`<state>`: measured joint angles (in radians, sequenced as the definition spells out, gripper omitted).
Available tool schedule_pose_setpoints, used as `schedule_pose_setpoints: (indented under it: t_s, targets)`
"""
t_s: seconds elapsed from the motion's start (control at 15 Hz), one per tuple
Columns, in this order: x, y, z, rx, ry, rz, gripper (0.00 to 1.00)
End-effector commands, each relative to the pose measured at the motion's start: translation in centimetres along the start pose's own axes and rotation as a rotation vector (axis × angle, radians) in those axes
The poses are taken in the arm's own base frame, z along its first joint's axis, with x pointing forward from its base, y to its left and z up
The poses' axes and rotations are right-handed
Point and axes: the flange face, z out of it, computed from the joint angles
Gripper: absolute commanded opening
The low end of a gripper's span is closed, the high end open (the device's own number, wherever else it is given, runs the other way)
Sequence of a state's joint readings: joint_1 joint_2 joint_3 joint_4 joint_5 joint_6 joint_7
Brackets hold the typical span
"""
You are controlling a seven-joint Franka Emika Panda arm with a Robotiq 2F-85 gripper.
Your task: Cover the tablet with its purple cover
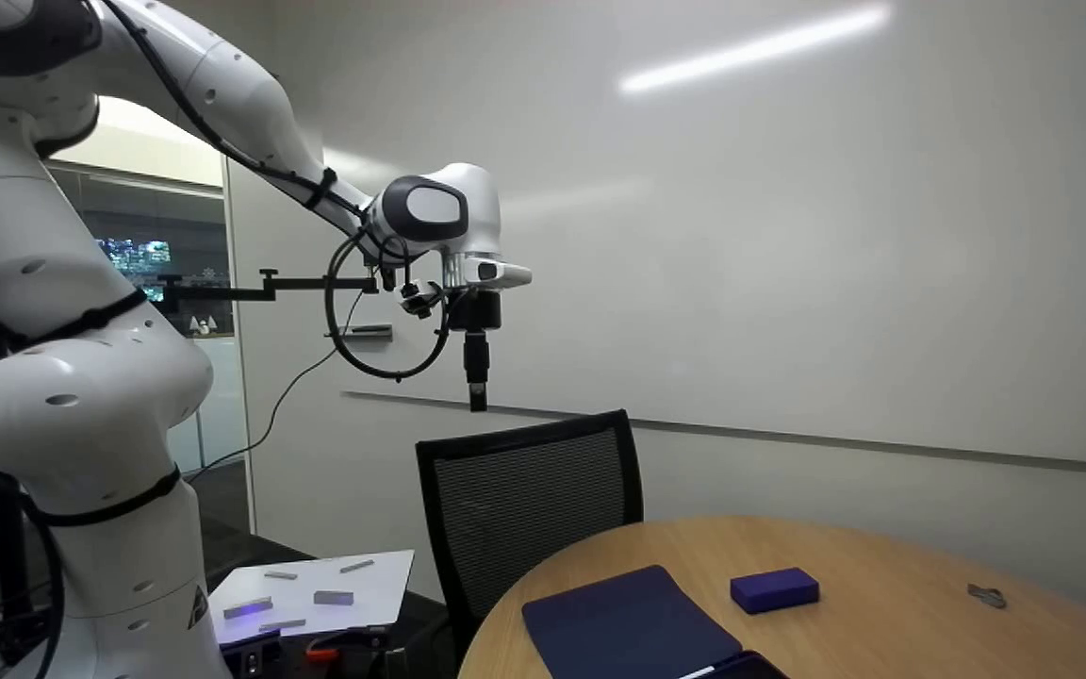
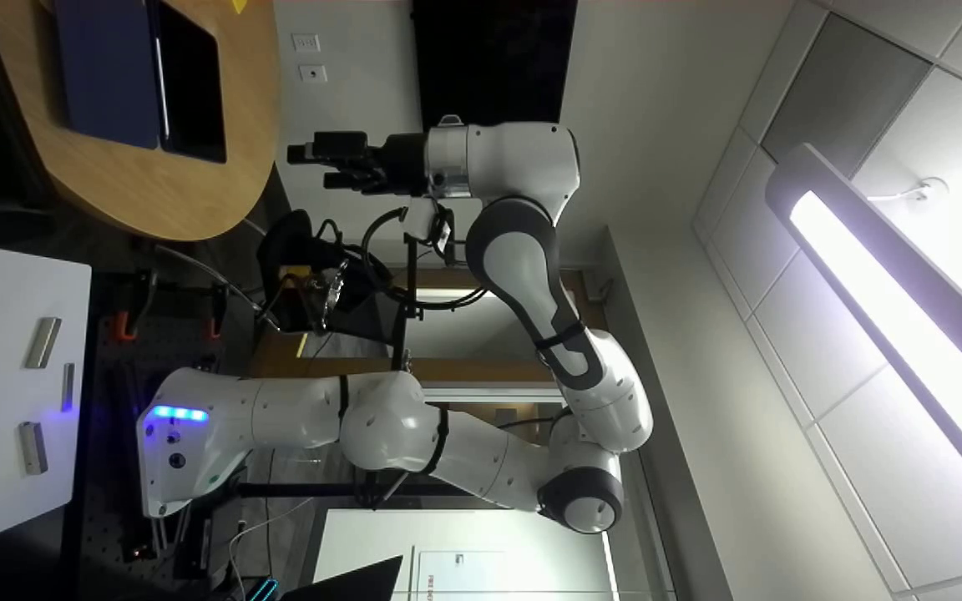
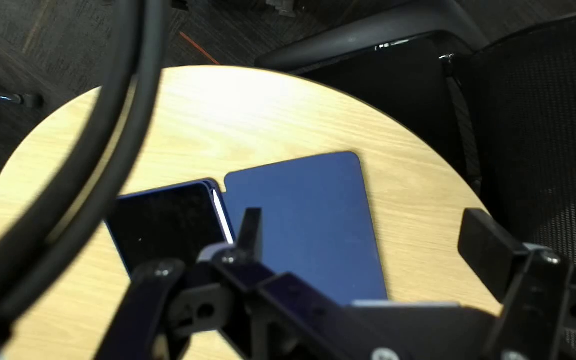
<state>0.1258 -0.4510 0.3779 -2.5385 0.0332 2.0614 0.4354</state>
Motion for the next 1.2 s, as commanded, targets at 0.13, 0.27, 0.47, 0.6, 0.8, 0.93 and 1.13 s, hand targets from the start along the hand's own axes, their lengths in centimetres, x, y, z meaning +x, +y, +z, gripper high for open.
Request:
schedule_pose_setpoints:
  t_s: [0.13,0.27,0.47,0.6,0.8,0.93,1.13]
  targets:
    - [0.0,0.0,0.0,0.000,-0.001,0.000,1.00]
    - [0.0,0.0,0.0,0.000,-0.001,0.000,1.00]
    - [0.0,0.0,0.0,0.000,-0.001,0.000,1.00]
    - [0.0,0.0,0.0,0.000,-0.001,0.000,1.00]
    - [0.1,-0.2,-0.1,-0.007,0.014,-0.004,1.00]
    - [0.9,-0.5,-0.1,-0.015,0.023,-0.012,1.00]
    - [2.5,-1.2,0.0,-0.008,0.039,-0.034,1.00]
